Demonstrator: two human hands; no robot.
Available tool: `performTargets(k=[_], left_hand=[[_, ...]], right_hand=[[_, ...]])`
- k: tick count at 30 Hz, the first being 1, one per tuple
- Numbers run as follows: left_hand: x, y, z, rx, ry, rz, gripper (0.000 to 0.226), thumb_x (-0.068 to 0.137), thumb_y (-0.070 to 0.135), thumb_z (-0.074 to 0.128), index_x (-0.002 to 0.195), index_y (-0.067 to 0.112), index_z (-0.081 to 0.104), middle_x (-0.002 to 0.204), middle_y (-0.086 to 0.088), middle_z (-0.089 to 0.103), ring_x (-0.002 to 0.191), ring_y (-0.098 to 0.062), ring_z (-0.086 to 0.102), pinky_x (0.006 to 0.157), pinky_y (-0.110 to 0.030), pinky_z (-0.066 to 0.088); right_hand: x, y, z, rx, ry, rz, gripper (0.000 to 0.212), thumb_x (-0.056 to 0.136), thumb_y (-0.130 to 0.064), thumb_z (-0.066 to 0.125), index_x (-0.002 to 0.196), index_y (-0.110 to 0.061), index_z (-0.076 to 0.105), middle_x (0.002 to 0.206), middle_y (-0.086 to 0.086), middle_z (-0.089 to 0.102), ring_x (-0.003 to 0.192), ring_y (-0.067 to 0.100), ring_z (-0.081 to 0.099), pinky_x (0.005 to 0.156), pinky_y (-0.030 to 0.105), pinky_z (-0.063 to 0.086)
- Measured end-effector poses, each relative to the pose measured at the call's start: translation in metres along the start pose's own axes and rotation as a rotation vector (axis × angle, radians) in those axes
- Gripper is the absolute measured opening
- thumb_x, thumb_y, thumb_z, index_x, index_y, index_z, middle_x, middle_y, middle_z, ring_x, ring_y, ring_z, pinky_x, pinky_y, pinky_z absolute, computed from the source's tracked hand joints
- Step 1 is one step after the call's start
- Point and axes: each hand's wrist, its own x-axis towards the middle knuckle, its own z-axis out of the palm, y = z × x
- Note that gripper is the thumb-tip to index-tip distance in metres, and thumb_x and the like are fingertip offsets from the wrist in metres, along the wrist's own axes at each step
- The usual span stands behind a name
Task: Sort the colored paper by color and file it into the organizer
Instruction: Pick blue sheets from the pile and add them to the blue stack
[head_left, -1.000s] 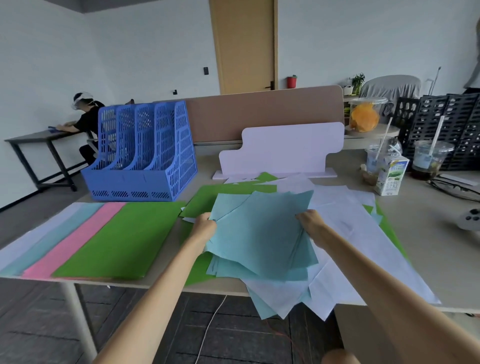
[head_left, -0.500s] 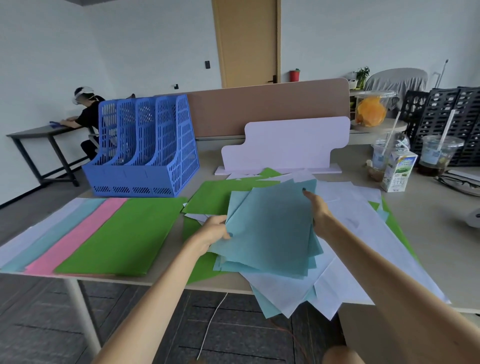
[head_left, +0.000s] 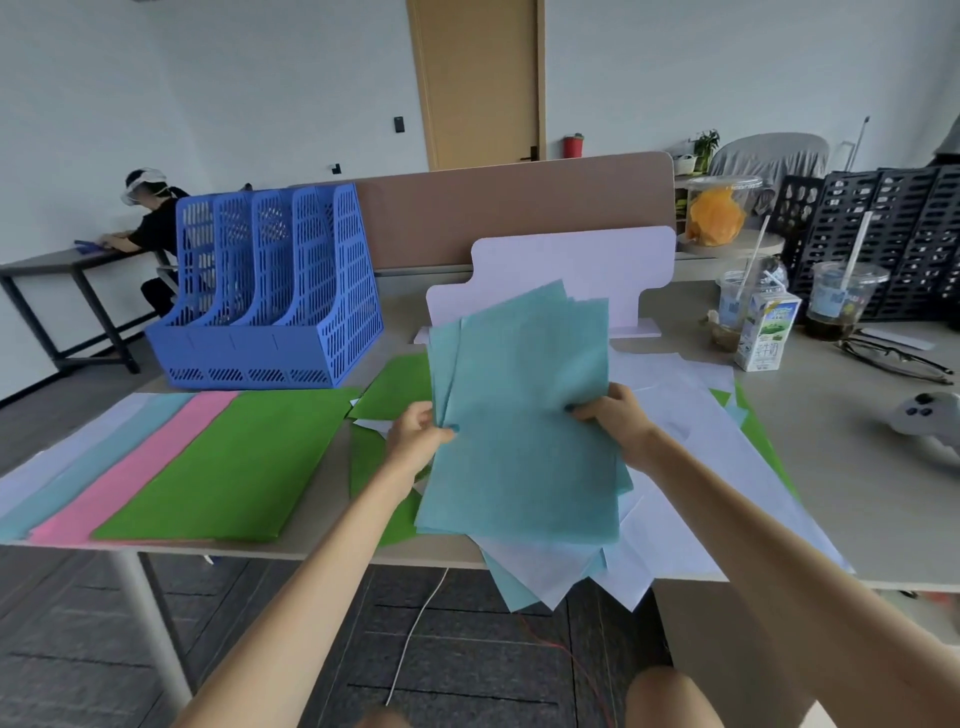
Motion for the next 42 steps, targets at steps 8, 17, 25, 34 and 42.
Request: performTargets(k=[8, 17, 25, 34, 42], left_hand=[[-0.004, 0.044, 0.003, -0.188, -0.027, 0.131, 0.027, 0.096, 0.017, 0.053, 0.122, 0.011, 0.058, 0.117, -0.003, 0.065, 0.107, -0.02, 0.062, 0.091, -0.035, 0.051], [-0.031, 0.099, 0.005, -0.228, 0.103, 0.516, 0.033, 0.097, 0.012, 0.052, 0.097, 0.041, 0.035, 0.097, 0.034, 0.034, 0.076, 0.039, 0.036, 0.067, 0.008, 0.029], [-0.035, 0.099, 0.006, -0.181, 0.083, 0.587, 0.033, 0.099, 0.016, 0.048, 0.13, 0.024, 0.041, 0.127, 0.02, 0.048, 0.108, 0.024, 0.045, 0.095, -0.006, 0.036], [-0.032, 0.071, 0.009, -0.021, 0.054, 0.441, 0.055, 0.105, 0.03, 0.029, 0.151, 0.013, 0.005, 0.155, 0.014, 0.01, 0.139, 0.005, 0.012, 0.105, -0.015, 0.008], [-0.003, 0.073, 0.006, 0.035, 0.068, 0.437, 0.055, 0.105, 0.026, 0.024, 0.151, 0.008, -0.001, 0.159, 0.002, 0.002, 0.145, -0.01, 0.005, 0.104, -0.013, 0.005]], right_hand=[[-0.006, -0.038, -0.004, 0.207, -0.048, -0.145, 0.016, 0.073, 0.007, 0.067, 0.083, -0.006, 0.069, 0.075, 0.006, 0.072, 0.066, 0.024, 0.067, 0.069, 0.035, 0.056], [-0.026, -0.088, -0.001, 0.254, -0.081, -0.367, 0.026, 0.076, -0.004, 0.074, 0.102, -0.007, 0.069, 0.099, 0.007, 0.074, 0.085, 0.023, 0.07, 0.077, 0.037, 0.058], [-0.037, -0.092, 0.013, 0.08, -0.032, -0.444, 0.019, 0.077, -0.003, 0.075, 0.093, -0.011, 0.068, 0.084, -0.003, 0.071, 0.069, 0.01, 0.069, 0.062, 0.026, 0.056], [-0.038, -0.048, 0.011, 0.152, 0.038, -0.35, 0.031, 0.08, -0.01, 0.074, 0.109, -0.009, 0.063, 0.095, -0.001, 0.071, 0.073, 0.005, 0.069, 0.059, 0.019, 0.052], [-0.022, -0.044, 0.023, 0.049, 0.023, -0.31, 0.006, 0.091, -0.011, 0.062, 0.089, -0.009, 0.068, 0.066, -0.012, 0.07, 0.059, 0.003, 0.066, 0.053, 0.018, 0.052]])
